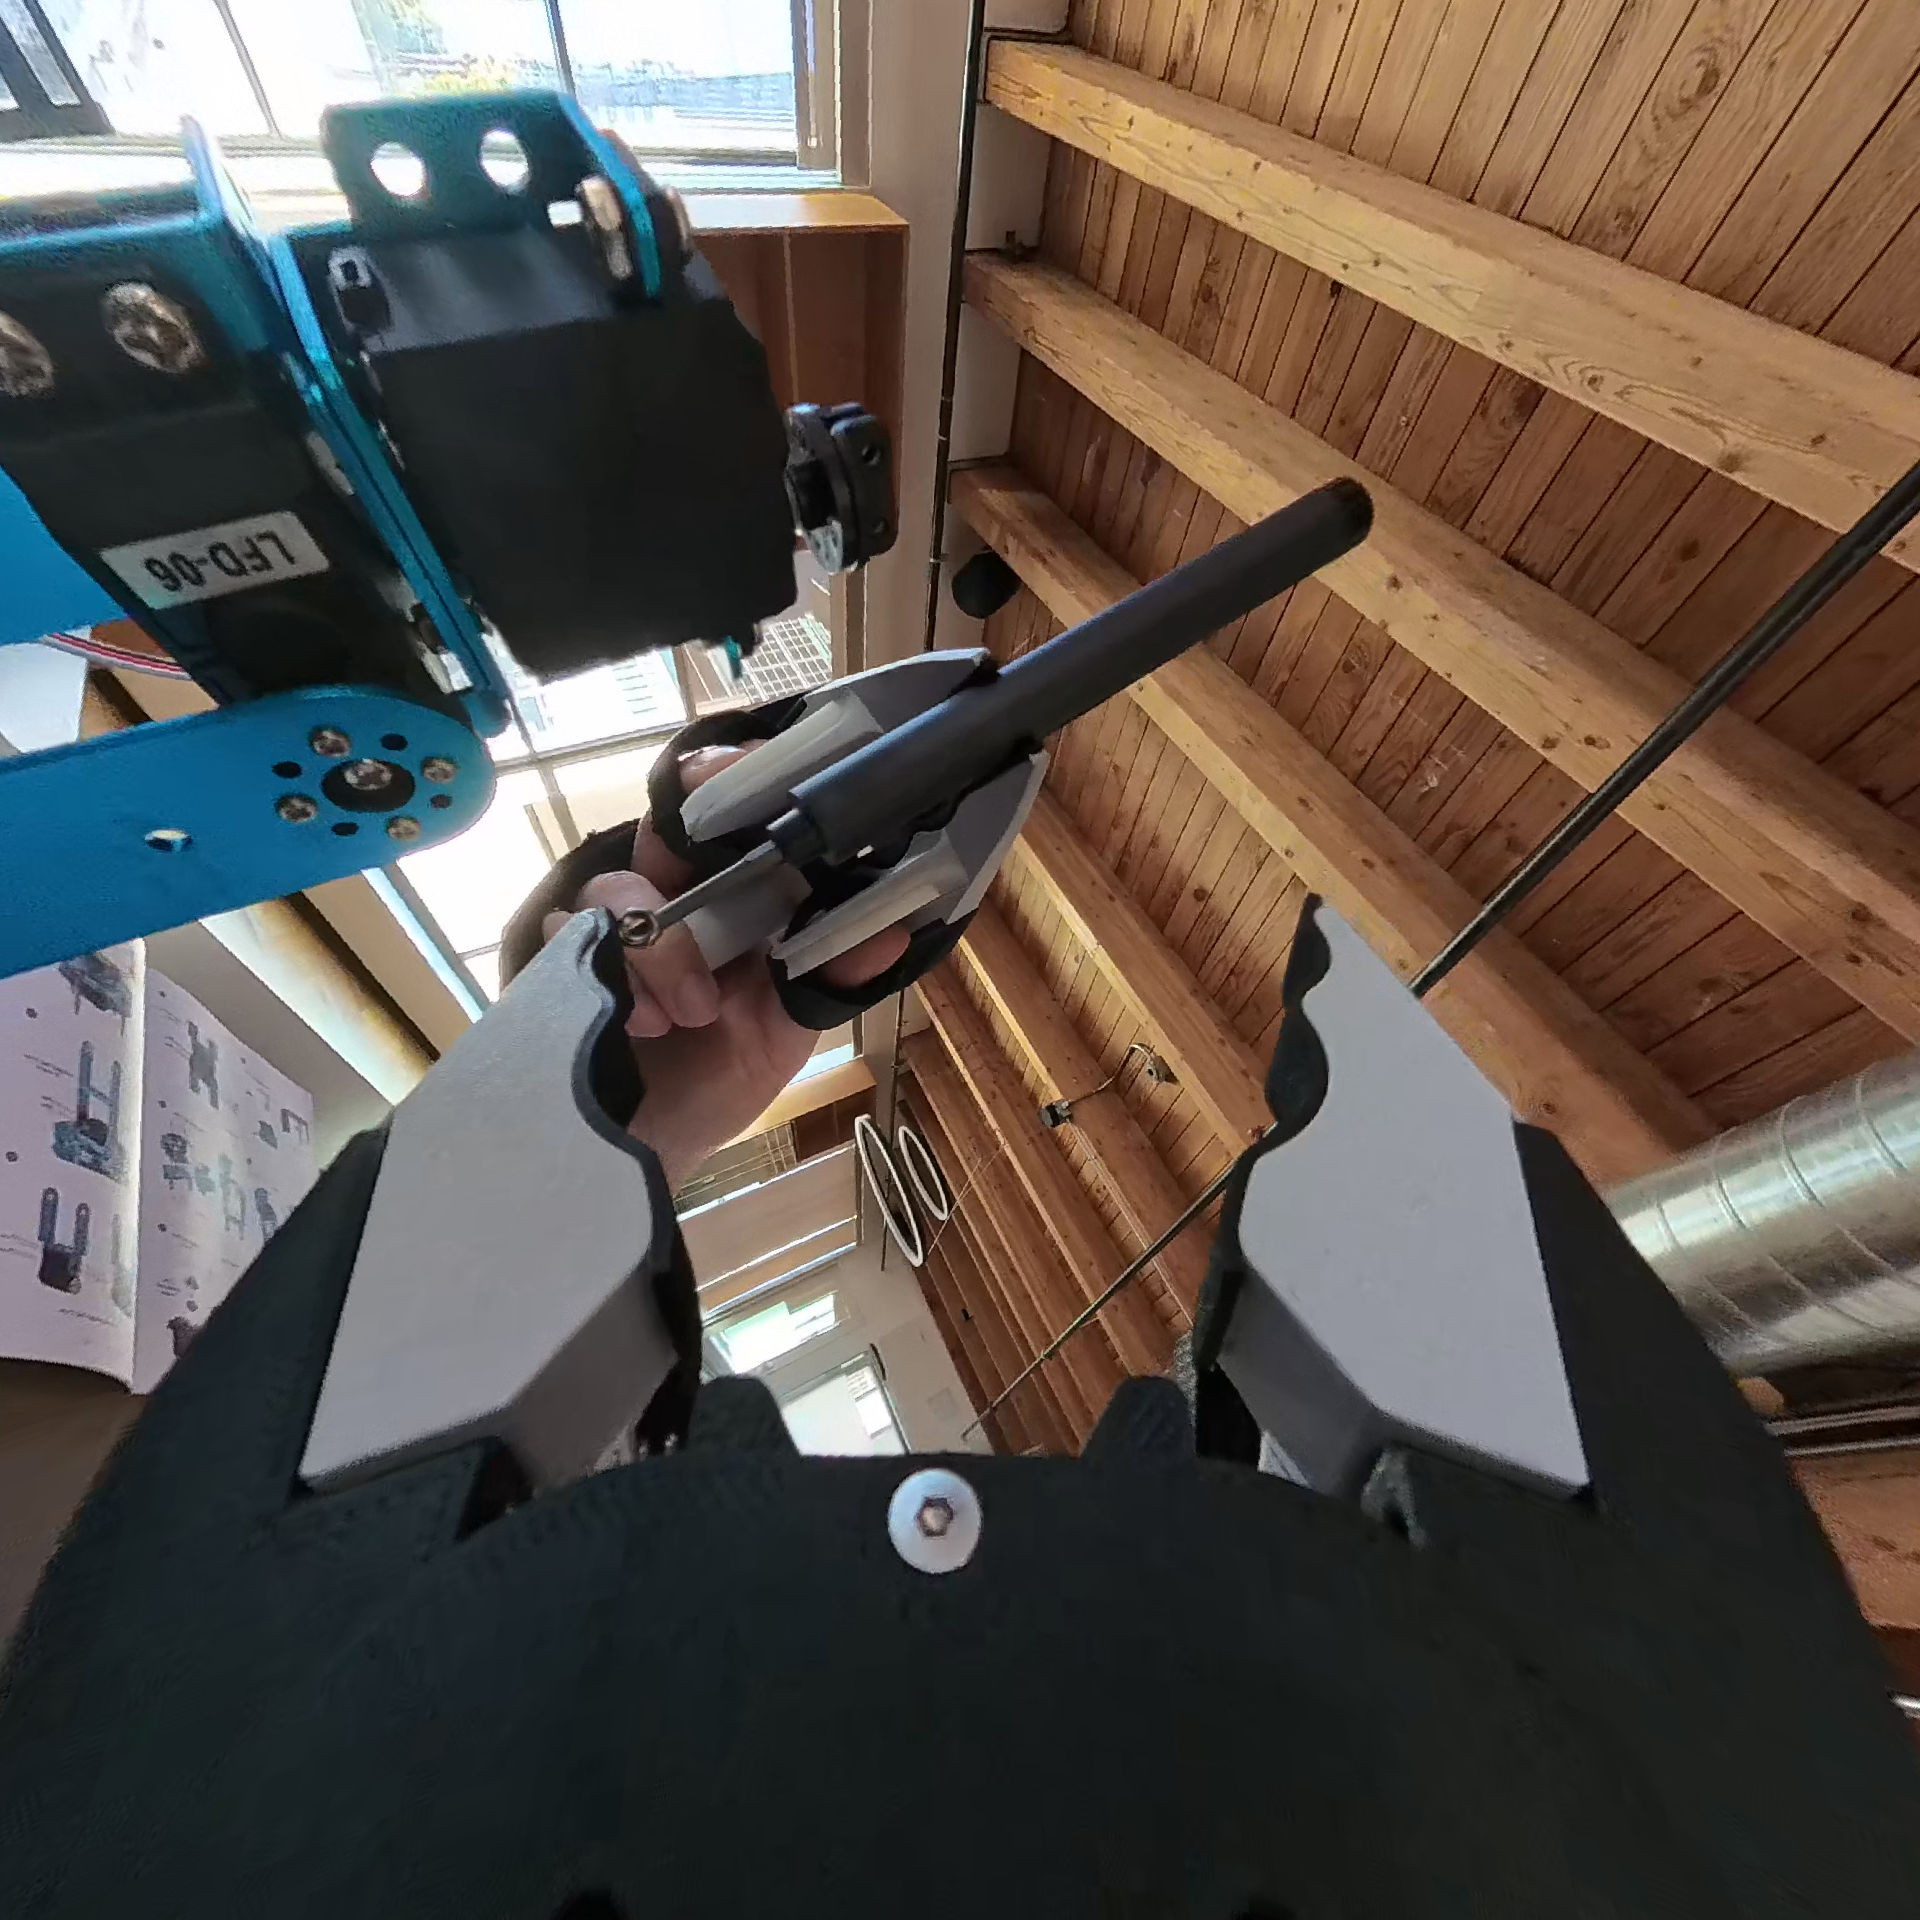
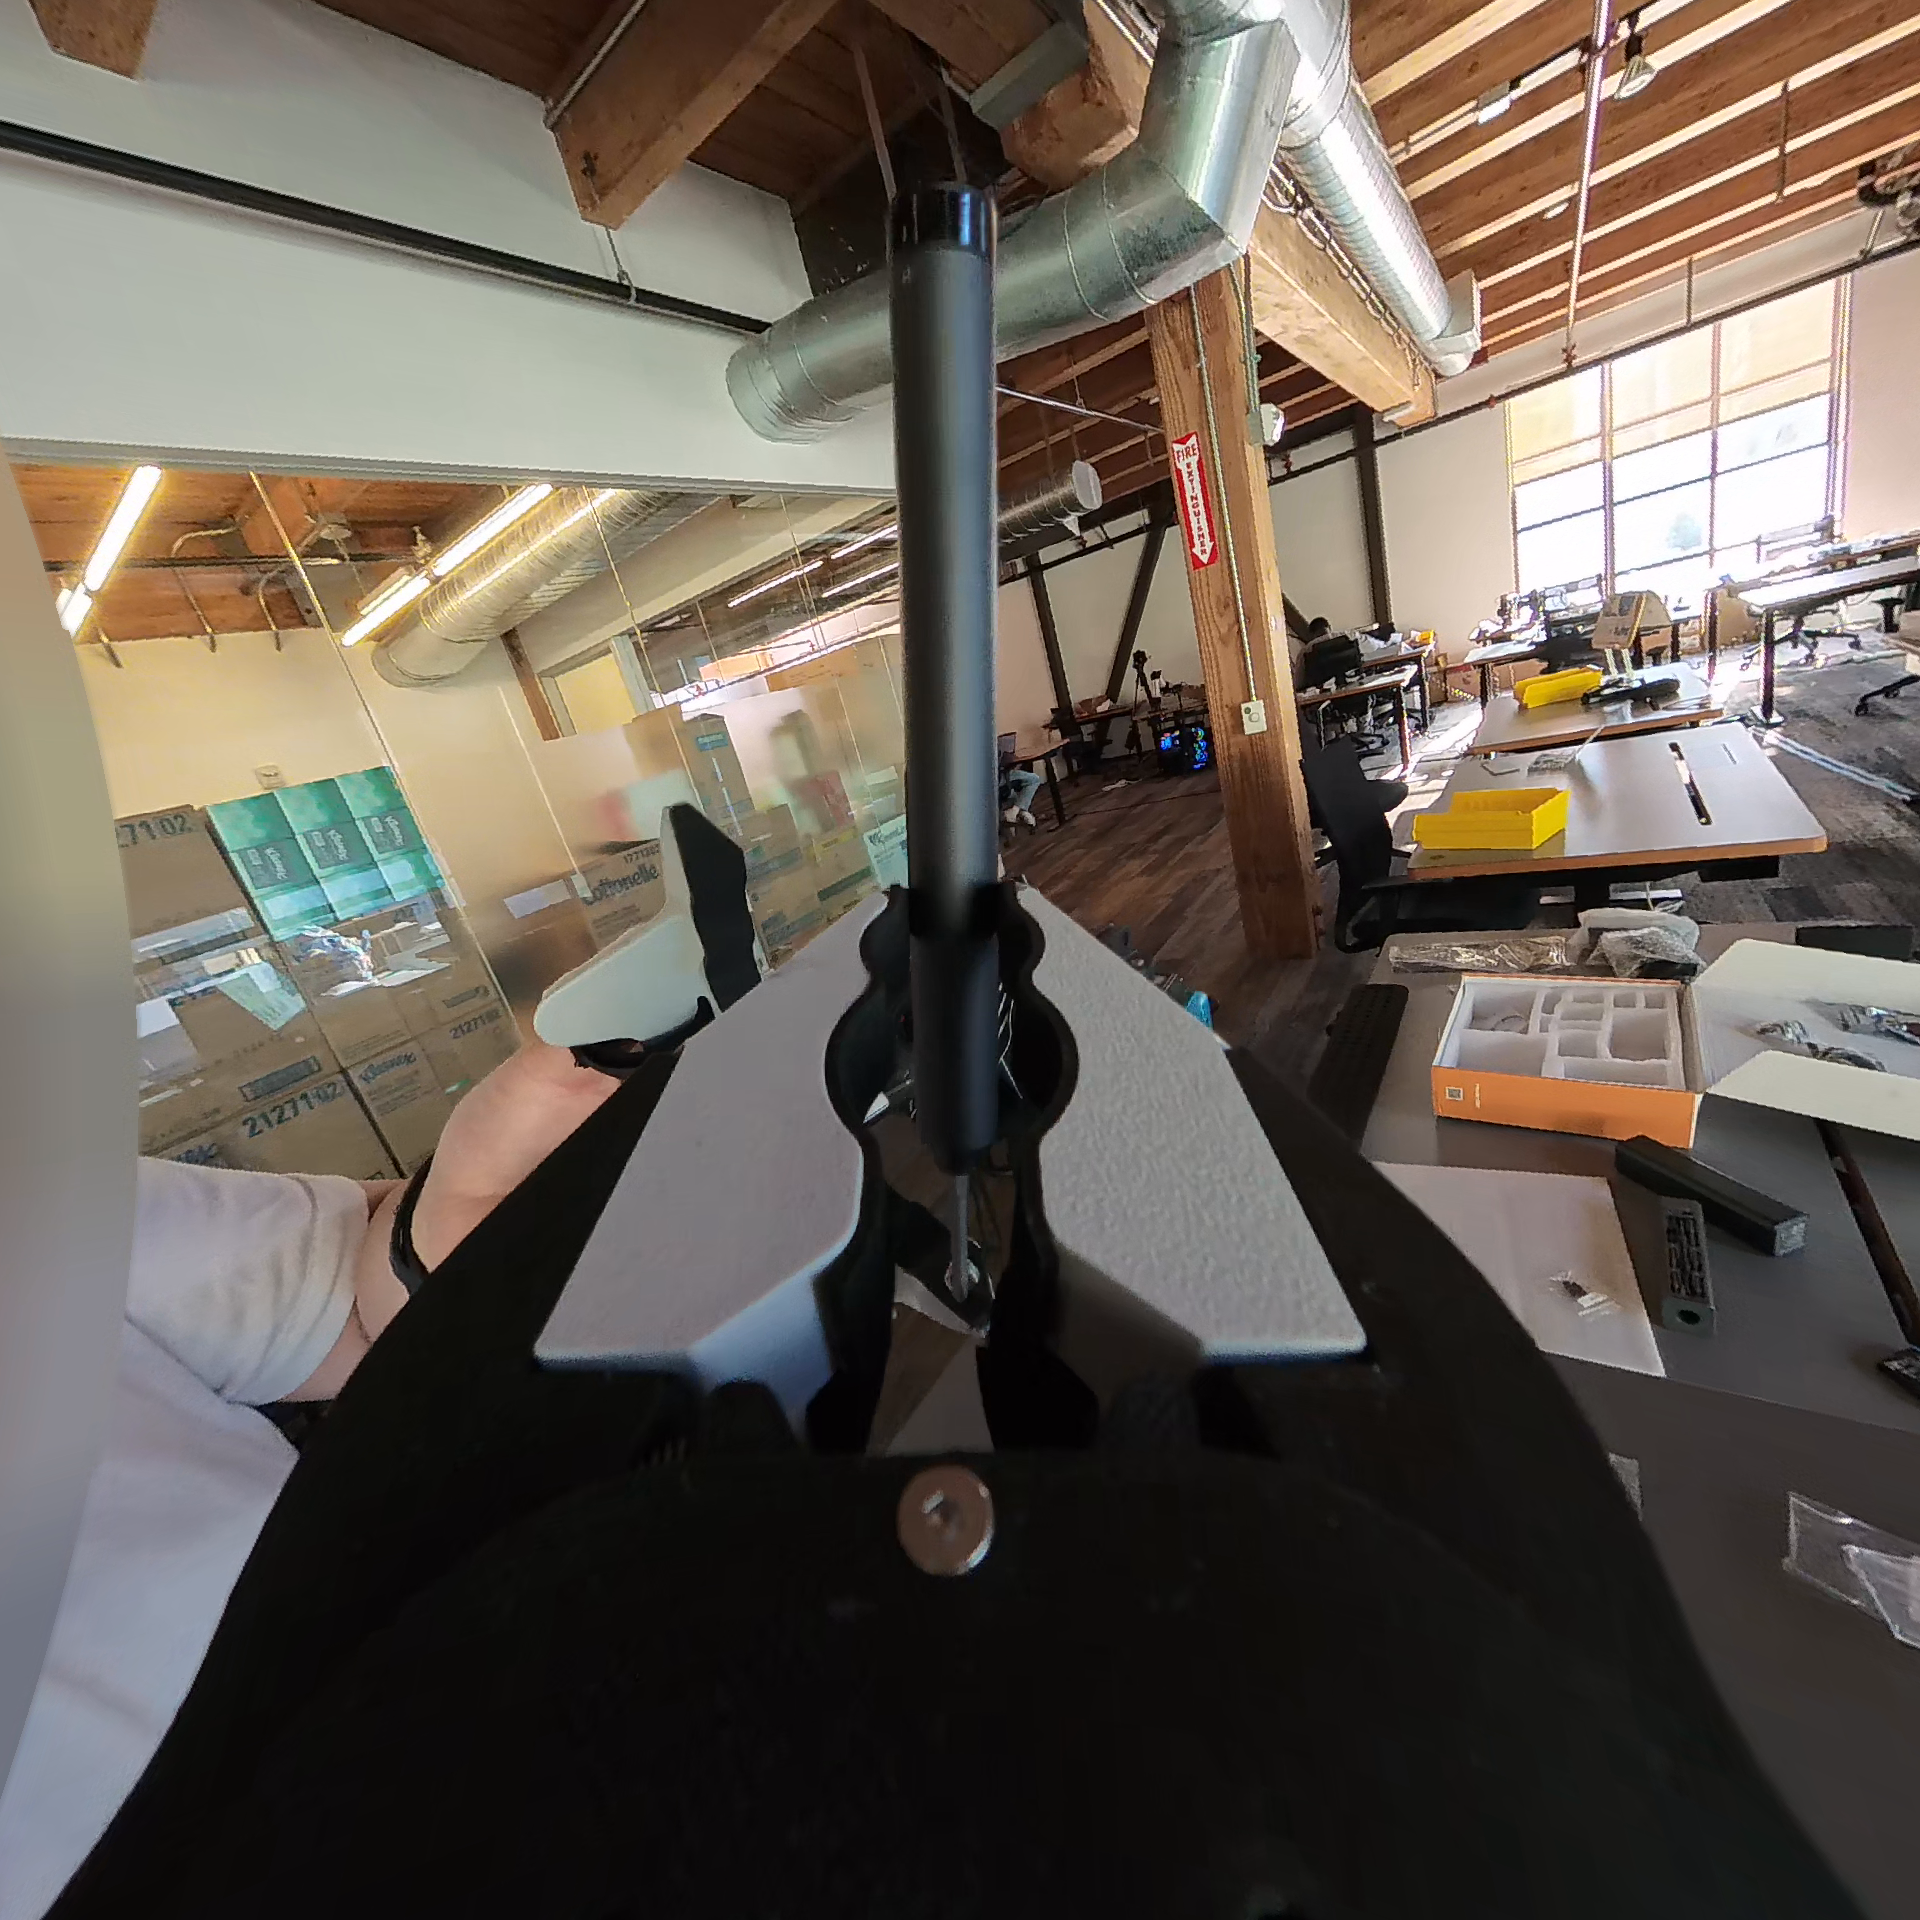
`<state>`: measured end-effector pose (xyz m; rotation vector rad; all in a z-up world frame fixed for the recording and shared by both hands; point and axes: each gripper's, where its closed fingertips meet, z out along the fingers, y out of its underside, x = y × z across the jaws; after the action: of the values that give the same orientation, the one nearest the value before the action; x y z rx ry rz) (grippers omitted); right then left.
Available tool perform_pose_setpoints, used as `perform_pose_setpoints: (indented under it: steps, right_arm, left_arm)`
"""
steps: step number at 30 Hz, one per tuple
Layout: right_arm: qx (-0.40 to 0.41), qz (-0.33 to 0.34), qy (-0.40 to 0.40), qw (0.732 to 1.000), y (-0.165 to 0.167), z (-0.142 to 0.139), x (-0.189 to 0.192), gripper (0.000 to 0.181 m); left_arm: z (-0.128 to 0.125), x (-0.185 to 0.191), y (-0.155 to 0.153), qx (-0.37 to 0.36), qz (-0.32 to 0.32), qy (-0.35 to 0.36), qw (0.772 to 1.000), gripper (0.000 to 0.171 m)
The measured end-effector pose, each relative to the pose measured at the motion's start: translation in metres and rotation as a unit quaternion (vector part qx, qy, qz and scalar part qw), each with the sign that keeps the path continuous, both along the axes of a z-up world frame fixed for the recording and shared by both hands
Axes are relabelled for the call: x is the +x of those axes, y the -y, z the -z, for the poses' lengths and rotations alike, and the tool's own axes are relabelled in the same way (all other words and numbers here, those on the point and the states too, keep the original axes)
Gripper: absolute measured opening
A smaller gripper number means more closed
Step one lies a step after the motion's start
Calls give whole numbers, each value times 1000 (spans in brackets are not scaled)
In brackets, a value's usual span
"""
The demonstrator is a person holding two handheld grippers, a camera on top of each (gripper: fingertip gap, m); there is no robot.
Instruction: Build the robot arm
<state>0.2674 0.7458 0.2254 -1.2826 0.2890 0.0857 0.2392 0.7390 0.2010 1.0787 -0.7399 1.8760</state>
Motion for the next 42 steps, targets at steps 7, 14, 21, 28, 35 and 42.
perform_pose_setpoints:
  steps: [7,14,21,28,35,42]
  right_arm:
    - [-17,0,-13,1000,2,19,-5,15]
    - [-40,-8,-26,999,-1,54,-16,15]
    - [-42,-13,-49,998,2,92,-29,15]
    - [-22,-10,-72,997,9,110,-37,15]
    - [-13,-8,-59,998,15,106,-48,15]
    - [-14,-5,-53,998,17,105,-52,15]
  left_arm:
    - [16,-11,9,38,14,30,999,125]
    - [46,-30,22,75,49,44,995,128]
    - [82,-49,32,102,80,50,990,127]
    - [101,-58,40,95,100,41,990,124]
    - [102,-64,46,63,108,37,991,122]
    - [104,-69,49,58,111,34,992,121]
